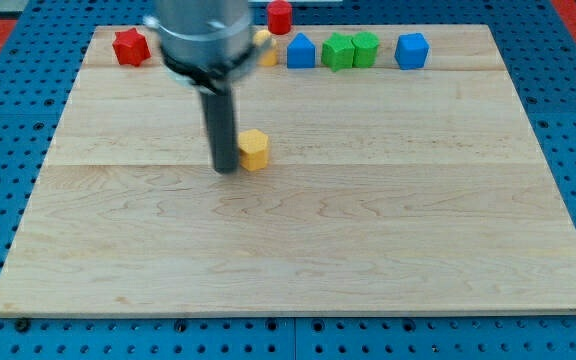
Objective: Place the yellow hexagon diagonally bottom left to the yellow heart
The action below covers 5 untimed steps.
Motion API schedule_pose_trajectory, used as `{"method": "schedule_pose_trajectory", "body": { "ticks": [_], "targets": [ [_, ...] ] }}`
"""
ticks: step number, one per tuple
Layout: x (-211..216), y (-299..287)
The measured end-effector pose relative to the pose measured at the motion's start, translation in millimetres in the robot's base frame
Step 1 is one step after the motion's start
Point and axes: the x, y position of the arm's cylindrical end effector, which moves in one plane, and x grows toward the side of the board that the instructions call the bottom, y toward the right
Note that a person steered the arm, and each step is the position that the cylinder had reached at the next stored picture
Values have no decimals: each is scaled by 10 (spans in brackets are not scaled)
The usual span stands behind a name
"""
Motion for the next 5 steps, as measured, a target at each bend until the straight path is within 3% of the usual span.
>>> {"method": "schedule_pose_trajectory", "body": {
  "ticks": [1, 2, 3, 4, 5],
  "targets": [
    [-190, -46],
    [202, -21],
    [447, 383],
    [174, 655],
    [-398, 464]
  ]
}}
